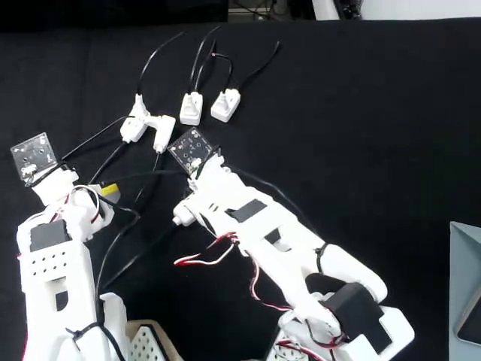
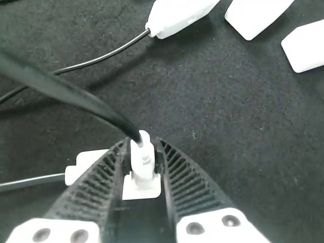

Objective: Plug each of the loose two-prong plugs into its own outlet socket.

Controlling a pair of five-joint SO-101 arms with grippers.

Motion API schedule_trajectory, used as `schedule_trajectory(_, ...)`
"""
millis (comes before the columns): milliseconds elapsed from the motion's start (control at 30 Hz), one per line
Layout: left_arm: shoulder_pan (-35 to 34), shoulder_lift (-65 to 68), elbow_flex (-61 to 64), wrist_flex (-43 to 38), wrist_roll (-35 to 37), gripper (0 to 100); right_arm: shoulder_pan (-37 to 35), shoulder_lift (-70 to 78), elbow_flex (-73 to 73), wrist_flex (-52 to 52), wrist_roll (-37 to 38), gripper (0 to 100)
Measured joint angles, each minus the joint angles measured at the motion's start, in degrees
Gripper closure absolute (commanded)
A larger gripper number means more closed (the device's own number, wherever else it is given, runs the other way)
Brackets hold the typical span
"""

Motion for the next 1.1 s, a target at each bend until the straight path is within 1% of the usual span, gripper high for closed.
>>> schedule_trajectory(367,0.0,0.0,0.0,0.0,0.0,71,-0.2,-10.5,4.1,4.2,0.0,98.6)
schedule_trajectory(567,3.3,0.0,0.0,0.0,0.0,71,-0.2,-17.1,4.1,4.2,-4.3,98.6)
schedule_trajectory(733,4.7,0.0,0.0,-4.5,0.0,71,-0.2,-24.2,5.2,4.6,-6.3,98.6)
schedule_trajectory(833,6.7,0.0,0.0,-7.3,0.0,71,-0.8,-28.9,8.1,4.6,-6.4,98.6)
schedule_trajectory(967,11.7,0.0,0.0,-10.4,0.0,71,-4.6,-34.9,12.1,4.6,-6.4,98.6)
schedule_trajectory(1100,17.1,0.0,0.0,-11.1,0.0,71,-6.0,-38.2,13.5,5.5,-6.4,98.6)
